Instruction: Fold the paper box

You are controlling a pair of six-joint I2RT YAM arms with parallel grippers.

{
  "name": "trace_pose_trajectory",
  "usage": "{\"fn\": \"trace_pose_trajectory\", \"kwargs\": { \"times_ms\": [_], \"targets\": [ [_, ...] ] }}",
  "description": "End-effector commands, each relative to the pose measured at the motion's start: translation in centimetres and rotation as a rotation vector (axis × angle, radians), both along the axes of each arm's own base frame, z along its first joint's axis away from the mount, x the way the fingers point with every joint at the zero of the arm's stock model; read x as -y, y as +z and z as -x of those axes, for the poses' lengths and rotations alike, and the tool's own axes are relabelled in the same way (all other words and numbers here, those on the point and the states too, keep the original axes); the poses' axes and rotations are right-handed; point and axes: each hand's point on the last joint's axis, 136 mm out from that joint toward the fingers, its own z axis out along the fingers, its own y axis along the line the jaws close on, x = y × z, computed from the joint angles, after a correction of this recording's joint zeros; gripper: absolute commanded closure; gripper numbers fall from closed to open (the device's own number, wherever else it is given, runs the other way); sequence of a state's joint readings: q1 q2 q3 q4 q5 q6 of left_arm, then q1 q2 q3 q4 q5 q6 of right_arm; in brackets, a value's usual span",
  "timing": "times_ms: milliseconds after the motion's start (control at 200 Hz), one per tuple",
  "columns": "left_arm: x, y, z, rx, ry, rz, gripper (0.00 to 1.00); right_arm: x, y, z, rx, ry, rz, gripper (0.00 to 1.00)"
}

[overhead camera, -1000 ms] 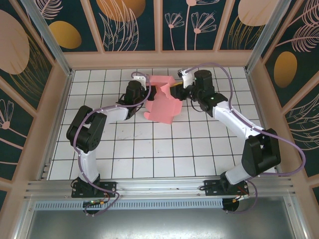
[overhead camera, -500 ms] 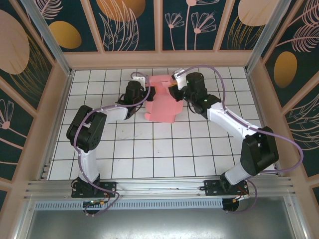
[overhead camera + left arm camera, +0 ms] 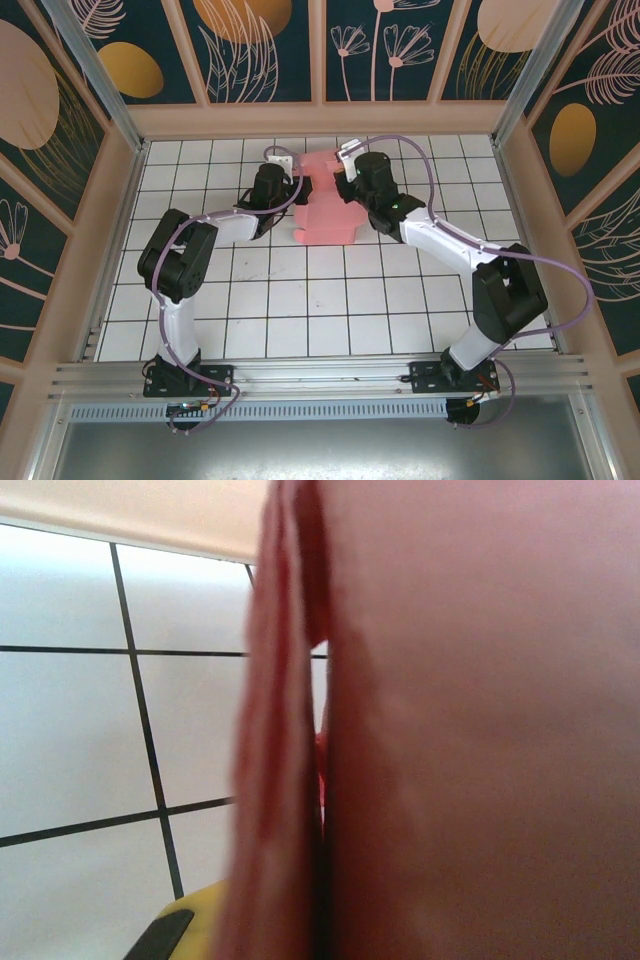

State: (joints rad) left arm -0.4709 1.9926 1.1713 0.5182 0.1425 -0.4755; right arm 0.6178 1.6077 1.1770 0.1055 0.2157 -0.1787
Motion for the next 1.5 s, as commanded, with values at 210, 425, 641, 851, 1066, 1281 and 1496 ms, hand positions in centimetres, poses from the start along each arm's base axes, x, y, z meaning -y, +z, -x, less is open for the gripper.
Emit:
{"fn": "trace_pose_trajectory", "kwargs": {
  "times_ms": [210,425,641,851,1066,1281,1496],
  "targets": [
    [2.4,3.3,-0.1,0.073,-0.087,0.054,1.0,-0.2,-0.1,-1.4,0.088,-0.101,0.121,0.8],
    [2.5,3.0,-0.1,0.067,-0.088,0.049,1.0,-0.3,-1.4,-2.2,0.112,-0.171,0.225,0.82],
    [2.5,3.0,-0.3,0.066,-0.085,0.045,1.0,0.3,-1.3,-2.7,0.158,-0.244,0.279,0.88],
    [2.6,2.9,-0.4,0.062,-0.088,0.048,1.0,0.2,-1.0,-2.7,0.139,-0.22,0.208,0.66],
    [2.6,2.9,-0.4,0.061,-0.09,0.048,1.0,1.2,-1.2,-2.8,0.137,-0.255,0.227,0.86],
    [2.7,3.2,-0.3,0.059,-0.092,0.063,1.0,1.4,-0.9,-2.9,0.193,-0.324,0.315,1.0],
    [2.8,3.4,-0.4,0.047,-0.081,0.088,1.0,0.5,-0.9,-2.8,0.26,-0.39,0.371,1.0]
  ]
}}
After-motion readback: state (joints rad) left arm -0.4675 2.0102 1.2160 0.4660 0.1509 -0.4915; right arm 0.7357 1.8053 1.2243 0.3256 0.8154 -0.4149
